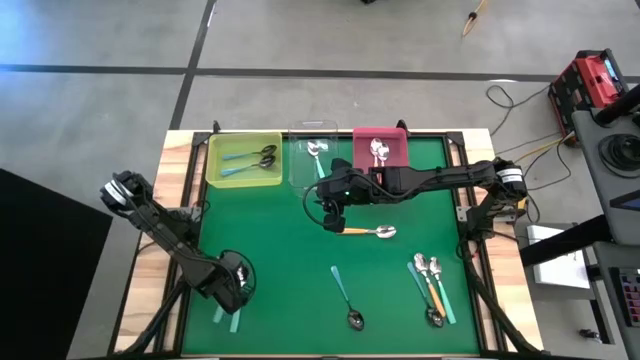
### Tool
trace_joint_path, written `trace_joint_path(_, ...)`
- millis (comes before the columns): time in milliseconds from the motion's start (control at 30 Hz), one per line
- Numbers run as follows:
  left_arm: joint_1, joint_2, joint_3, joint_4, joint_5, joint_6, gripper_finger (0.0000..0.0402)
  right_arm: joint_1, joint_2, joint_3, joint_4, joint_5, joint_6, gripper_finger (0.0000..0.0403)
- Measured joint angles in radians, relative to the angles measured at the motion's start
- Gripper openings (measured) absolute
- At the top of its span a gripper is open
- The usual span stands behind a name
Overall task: Sort silverware by color (type)
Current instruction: Put the green spoon into the transparent bin
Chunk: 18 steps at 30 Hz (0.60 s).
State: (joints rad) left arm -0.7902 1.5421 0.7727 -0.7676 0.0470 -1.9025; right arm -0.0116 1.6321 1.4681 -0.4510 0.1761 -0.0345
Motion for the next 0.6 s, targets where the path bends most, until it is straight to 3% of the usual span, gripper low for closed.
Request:
trace_joint_path(167,0.0,-0.002,0.001,-0.053,-0.004,0.006,0.0017,0.0,0.0,0.0,-0.005,0.0,0.0,0.0116)
trace_joint_path(433,0.001,-0.059,-0.003,-0.123,-0.016,0.007,0.0016,0.0,0.0,0.0,-0.036,0.0,-0.015,0.0116)
trace_joint_path(600,0.015,-0.151,-0.003,-0.119,-0.116,-0.002,0.0016,-0.001,-0.019,-0.001,-0.097,0.0,-0.016,0.0116)
